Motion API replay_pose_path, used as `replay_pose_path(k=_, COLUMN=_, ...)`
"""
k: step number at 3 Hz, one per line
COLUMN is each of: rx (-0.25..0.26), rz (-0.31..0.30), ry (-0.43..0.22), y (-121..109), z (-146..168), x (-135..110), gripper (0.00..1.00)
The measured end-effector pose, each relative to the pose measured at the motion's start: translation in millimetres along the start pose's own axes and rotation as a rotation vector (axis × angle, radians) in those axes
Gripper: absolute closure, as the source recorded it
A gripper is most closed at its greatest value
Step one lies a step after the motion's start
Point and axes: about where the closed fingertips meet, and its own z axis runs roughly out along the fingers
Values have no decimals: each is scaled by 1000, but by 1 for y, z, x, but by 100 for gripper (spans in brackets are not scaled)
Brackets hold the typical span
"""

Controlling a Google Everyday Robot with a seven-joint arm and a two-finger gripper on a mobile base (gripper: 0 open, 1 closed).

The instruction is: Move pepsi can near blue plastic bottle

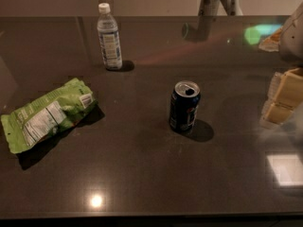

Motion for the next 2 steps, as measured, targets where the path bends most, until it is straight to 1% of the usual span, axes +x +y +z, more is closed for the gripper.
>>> replay_pose_path(k=1, rx=3, rz=-2, ry=-3, y=0, z=0, x=-1, gripper=0)
replay_pose_path(k=2, rx=-22, rz=-22, ry=-62, y=-2, z=12, x=-16, gripper=0)
